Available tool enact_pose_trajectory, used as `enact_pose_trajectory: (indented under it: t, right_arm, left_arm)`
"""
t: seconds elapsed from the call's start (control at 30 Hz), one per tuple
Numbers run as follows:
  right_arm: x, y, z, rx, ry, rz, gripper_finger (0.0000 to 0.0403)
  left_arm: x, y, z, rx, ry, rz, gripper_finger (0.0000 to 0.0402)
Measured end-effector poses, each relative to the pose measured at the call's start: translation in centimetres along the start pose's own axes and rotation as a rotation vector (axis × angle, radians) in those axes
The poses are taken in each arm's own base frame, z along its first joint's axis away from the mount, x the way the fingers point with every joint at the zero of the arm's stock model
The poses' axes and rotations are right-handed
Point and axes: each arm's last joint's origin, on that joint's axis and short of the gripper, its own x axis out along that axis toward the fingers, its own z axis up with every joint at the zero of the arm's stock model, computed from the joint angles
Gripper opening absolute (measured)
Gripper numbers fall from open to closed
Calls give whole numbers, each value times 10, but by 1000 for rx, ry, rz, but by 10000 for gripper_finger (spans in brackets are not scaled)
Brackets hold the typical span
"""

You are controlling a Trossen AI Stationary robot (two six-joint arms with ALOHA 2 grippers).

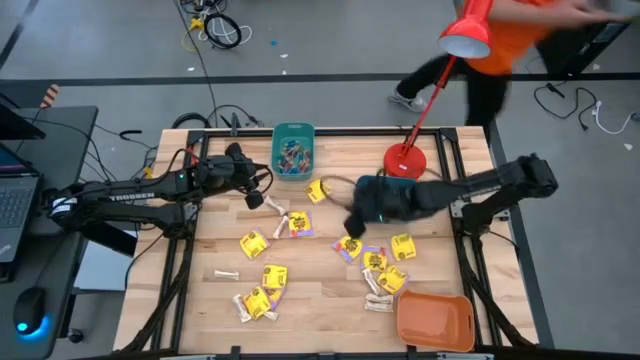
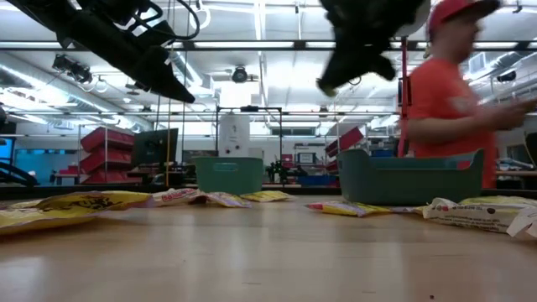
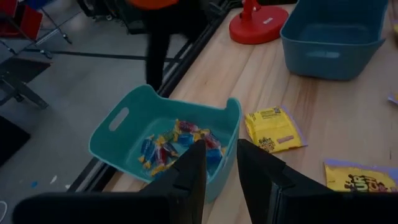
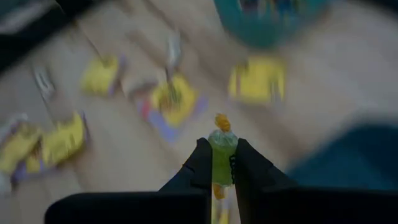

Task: Sort candy
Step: Put the green candy into the green bin

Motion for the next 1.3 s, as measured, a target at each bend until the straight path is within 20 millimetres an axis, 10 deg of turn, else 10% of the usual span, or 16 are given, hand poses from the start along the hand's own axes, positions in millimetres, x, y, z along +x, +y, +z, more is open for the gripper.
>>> enact_pose_trajectory:
  t: [0.43, 0.9, 1.3]
  right_arm:
    - [75, -59, 90, -82, -343, 188, 30]
    - [157, -87, 98, -4, -373, 108, 30]
    - [180, -82, 126, -5, -289, -10, 32]
  left_arm:
    - [0, 4, 2, -9, -7, 139, 94]
    - [0, 5, 4, -20, -22, 159, 94]
    - [0, 5, 2, -47, -6, 159, 94]
